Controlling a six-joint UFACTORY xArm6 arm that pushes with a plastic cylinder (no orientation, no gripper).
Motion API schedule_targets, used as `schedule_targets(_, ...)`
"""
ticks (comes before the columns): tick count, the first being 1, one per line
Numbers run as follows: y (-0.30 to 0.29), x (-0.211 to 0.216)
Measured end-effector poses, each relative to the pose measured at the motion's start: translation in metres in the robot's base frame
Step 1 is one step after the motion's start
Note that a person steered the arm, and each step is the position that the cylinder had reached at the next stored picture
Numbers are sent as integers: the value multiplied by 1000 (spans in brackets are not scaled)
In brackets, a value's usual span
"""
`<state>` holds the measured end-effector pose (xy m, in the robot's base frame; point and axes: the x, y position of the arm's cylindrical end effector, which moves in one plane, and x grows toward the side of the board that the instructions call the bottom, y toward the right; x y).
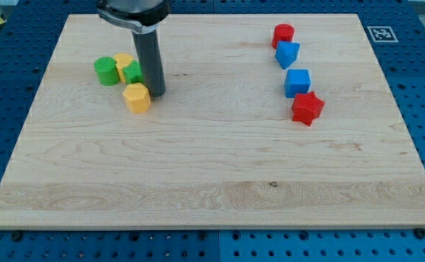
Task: Move the yellow hexagon to the group of blocks
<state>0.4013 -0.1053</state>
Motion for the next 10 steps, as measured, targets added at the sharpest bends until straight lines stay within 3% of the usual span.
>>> schedule_targets(2, -7, 5)
schedule_targets(4, 26, 66)
schedule_targets(9, -23, 7)
schedule_targets(10, -23, 13)
